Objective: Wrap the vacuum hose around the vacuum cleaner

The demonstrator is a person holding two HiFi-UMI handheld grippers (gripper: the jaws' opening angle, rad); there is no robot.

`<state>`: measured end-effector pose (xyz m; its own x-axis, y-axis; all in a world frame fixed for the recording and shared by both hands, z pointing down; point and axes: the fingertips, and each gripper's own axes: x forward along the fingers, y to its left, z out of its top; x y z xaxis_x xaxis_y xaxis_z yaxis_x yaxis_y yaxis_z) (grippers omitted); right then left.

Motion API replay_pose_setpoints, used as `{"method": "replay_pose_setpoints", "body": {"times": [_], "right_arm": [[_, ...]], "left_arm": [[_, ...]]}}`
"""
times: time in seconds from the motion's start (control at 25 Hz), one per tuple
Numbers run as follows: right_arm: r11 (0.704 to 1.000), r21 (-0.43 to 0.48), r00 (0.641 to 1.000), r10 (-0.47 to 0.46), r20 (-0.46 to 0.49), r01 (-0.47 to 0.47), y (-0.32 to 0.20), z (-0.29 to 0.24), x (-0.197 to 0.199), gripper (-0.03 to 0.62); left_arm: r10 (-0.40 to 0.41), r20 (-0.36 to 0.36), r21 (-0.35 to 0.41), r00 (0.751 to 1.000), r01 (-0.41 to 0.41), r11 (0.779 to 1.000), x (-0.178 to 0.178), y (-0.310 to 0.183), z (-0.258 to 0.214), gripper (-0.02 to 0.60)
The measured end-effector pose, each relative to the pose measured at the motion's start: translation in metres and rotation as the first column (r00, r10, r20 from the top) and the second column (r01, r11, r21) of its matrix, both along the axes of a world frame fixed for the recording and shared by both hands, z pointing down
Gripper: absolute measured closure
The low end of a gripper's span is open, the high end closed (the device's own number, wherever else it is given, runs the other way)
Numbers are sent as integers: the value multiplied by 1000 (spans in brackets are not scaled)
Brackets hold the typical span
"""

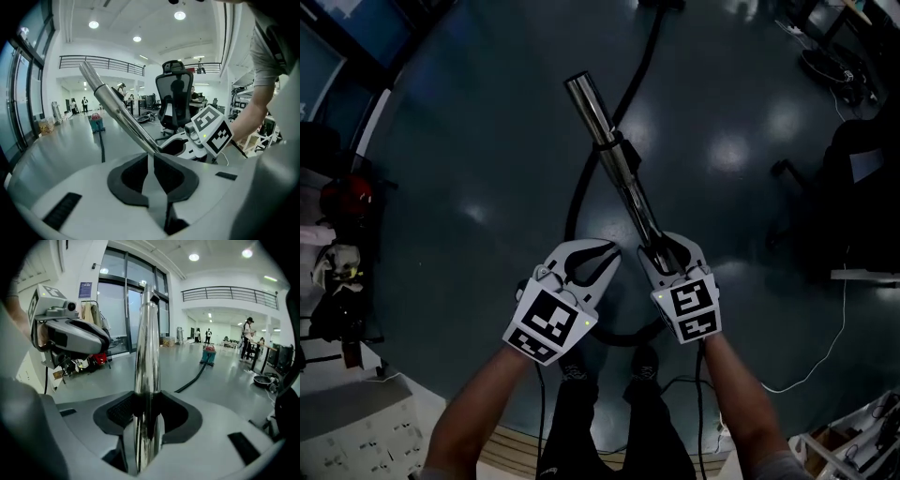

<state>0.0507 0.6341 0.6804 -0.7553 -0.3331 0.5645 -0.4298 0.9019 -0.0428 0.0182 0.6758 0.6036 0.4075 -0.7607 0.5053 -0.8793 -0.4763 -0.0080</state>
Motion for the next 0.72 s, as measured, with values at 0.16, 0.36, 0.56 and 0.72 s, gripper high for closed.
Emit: {"method": "replay_pose_setpoints", "body": {"times": [0.16, 0.36, 0.56, 0.72], "right_arm": [[997, 42, 998, -66, 21, 65, 2, -85, -11, 421], [985, 86, 987, -152, 59, 147, 8, -181, -16, 421], [964, 147, 966, -238, 98, 223, 11, -266, -13, 421], [954, 166, 958, -270, 98, 252, 34, -312, -4, 421]], "left_arm": [[-27, 34, 57, 999, 25, 998, -2, 0, -90, 534], [-68, 83, 117, 994, 58, 991, 12, 8, -190, 534], [-146, 112, 197, 983, 122, 973, 20, 8, -283, 534], [-147, 158, 252, 976, 104, 962, 42, 29, -339, 534]]}}
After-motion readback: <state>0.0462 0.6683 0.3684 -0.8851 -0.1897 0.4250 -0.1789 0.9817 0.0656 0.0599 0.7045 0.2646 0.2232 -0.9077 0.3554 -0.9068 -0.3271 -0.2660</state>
